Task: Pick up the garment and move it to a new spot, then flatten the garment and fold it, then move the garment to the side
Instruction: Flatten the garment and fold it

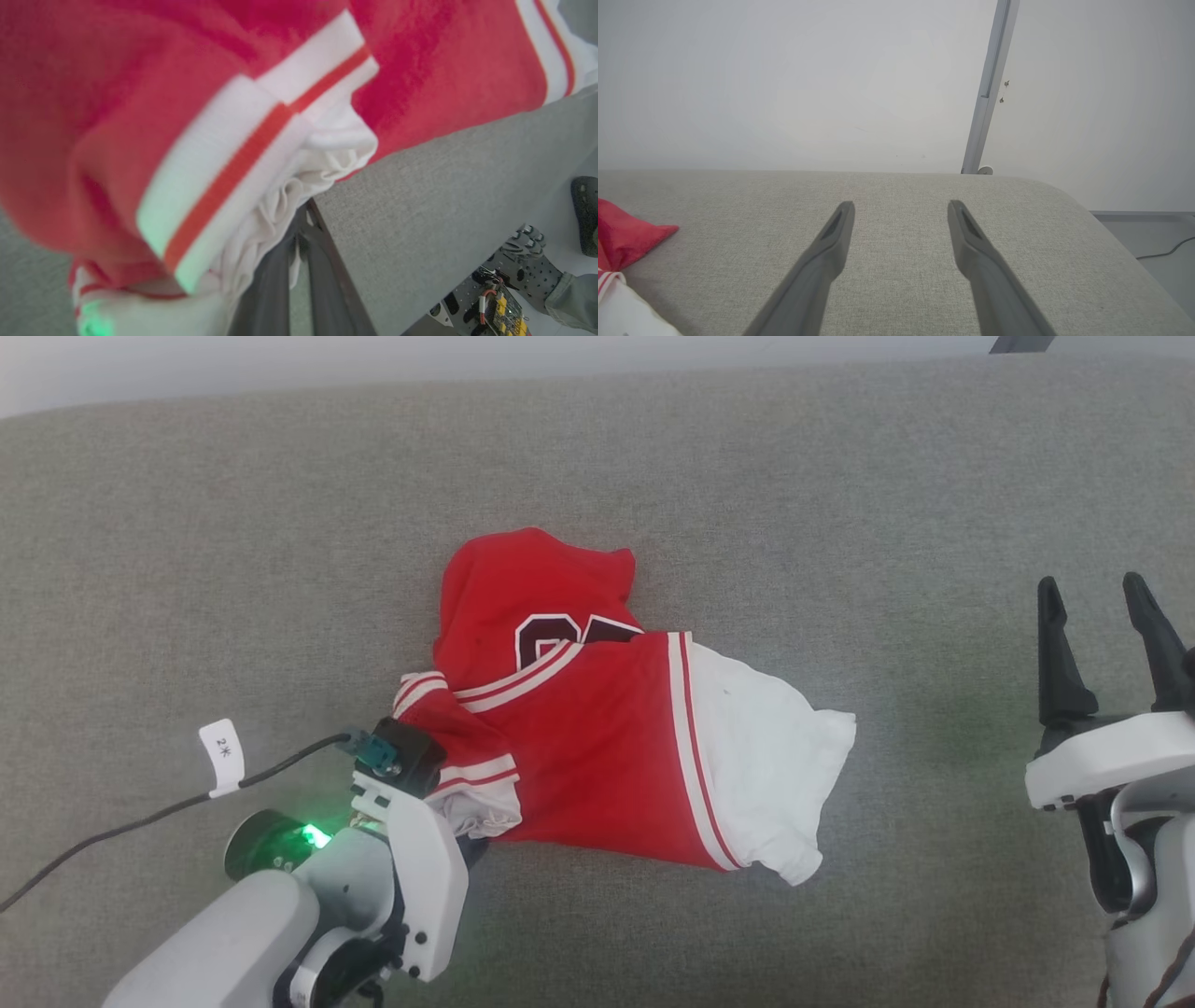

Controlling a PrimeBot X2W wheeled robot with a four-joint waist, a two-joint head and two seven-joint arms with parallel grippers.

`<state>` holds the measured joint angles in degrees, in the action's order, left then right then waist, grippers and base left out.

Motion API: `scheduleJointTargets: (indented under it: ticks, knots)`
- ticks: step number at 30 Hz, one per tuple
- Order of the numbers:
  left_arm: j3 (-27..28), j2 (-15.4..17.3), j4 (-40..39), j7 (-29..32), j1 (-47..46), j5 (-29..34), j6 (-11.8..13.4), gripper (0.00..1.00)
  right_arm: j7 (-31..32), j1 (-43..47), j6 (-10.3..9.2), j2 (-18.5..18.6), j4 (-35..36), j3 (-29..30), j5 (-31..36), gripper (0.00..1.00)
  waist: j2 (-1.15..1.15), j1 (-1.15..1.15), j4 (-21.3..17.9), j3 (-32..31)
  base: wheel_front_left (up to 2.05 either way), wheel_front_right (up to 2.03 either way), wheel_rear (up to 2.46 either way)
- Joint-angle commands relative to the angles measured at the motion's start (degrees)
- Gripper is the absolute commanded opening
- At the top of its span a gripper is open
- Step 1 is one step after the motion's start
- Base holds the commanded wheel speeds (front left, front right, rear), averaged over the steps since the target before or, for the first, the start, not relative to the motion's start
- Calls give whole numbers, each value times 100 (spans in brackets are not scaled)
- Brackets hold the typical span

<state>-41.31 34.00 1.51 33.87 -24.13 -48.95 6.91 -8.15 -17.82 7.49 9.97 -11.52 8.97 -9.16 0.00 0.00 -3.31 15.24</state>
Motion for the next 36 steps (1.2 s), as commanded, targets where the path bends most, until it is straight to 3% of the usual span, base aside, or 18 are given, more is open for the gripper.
scheduleJointTargets:
  ticks: [1,2,3,4,5,13,30,36]
  knots:
    - [4,-33,90,-28,-100,-4,-35,46,-46,-47,1,11,-19,-7,-27,100,0,0,1,-5,0,0,0]
    - [-22,-34,188,-32,-130,32,-69,73,-52,-52,1,5,-35,-6,-25,100,0,0,0,-14,0,0,0]
    - [-30,-44,270,-50,-157,46,-96,79,-62,-57,1,1,-49,-4,-21,100,0,0,4,-25,0,0,0]
    - [-12,-75,328,-70,-183,24,-107,97,-70,-56,1,-2,-60,6,-16,100,0,0,15,-42,0,0,0]
    - [-19,-63,352,-71,-216,54,-142,100,-73,-50,1,-6,-71,12,-11,100,0,0,25,-66,0,0,0]
    - [-179,200,41,140,-140,218,-100,100,-83,96,1,-21,-140,46,25,100,0,0,138,-315,0,0,0]
    - [-137,996,-1214,419,-53,744,436,100,-36,220,1,-16,-117,-58,-11,100,0,0,271,-552,0,0,0]
    - [-169,1094,-1176,317,-48,821,334,100,-26,187,1,-5,-81,-74,-38,100,0,0,246,-484,0,0,0]
